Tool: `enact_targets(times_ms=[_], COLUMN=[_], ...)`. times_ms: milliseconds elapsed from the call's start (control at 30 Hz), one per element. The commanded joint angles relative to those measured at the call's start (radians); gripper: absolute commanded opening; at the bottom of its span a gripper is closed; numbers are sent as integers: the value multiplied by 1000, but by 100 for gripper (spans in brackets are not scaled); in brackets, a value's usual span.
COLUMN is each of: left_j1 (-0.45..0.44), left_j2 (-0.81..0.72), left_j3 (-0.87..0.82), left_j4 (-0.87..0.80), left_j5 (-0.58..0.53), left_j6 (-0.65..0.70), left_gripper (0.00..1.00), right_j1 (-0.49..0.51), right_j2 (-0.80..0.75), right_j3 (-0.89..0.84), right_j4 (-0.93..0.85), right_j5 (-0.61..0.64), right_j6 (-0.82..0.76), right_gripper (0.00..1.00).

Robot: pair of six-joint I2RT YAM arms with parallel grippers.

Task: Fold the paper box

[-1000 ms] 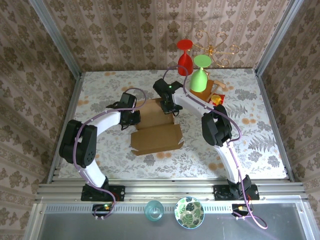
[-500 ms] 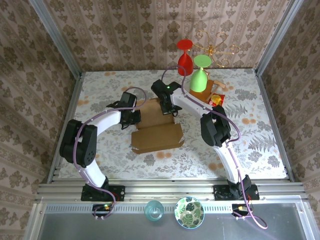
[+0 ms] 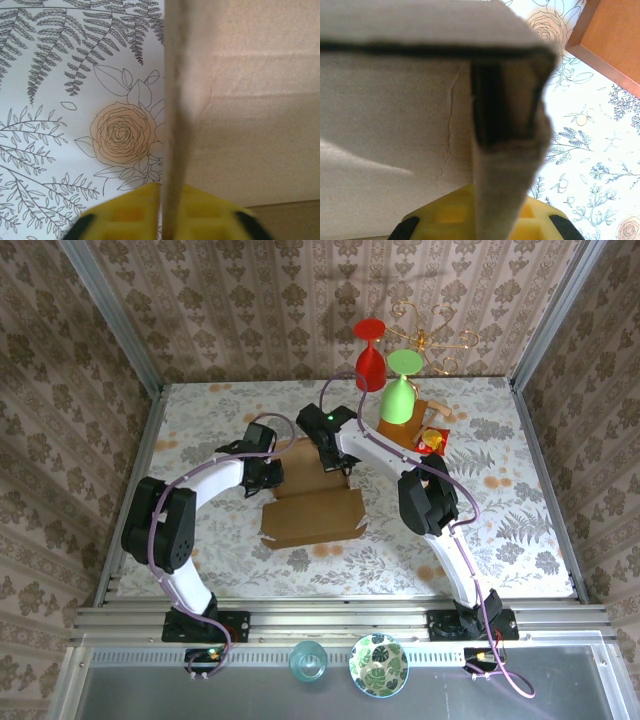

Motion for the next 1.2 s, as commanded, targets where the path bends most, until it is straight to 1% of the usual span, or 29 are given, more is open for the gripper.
enact_targets(times_ms=[0,100,200,267,300,400,467,533,600,667,767,833,900,1033,1167], left_j1=[1,1,13,30,42,68,93,129,148,155,155,155,155,141,121], left_j2=[-46,-91,-139,-178,-209,-307,-338,-325,-315,-327,-386,-435,-475,-529,-525], left_j3=[68,100,114,117,113,97,131,209,280,308,286,249,207,104,54], left_j4=[-43,-41,-27,-16,1,24,-54,-201,-343,-452,-566,-606,-628,-583,-515], left_j5=[-32,-33,-26,-19,-18,-61,-110,-104,-106,-113,-127,-107,-64,20,44], left_j6=[1,-18,-53,-88,-104,-133,-199,-246,-297,-355,-440,-479,-523,-606,-648], left_gripper=[39,48,49,47,44,40,37,36,36,36,39,44,46,49,52], right_j1=[-9,-16,-24,-28,-30,-43,-49,-58,-67,-70,-74,-77,-78,-78,-78], right_j2=[7,-2,-8,-15,-19,-35,-49,-66,-83,-106,-130,-134,-127,-110,-107], right_j3=[20,21,17,15,15,9,1,-16,-40,-68,-103,-121,-131,-144,-170], right_j4=[-65,-64,-63,-61,-60,-53,-45,-30,-8,30,80,116,142,173,198], right_j5=[13,-19,-47,-64,-74,-111,-129,-149,-175,-192,-212,-239,-269,-310,-330], right_j6=[30,52,72,88,102,155,199,263,328,399,515,580,625,680,705], right_gripper=[0,0,0,0,0,0,0,0,0,0,0,0,0,0,0])
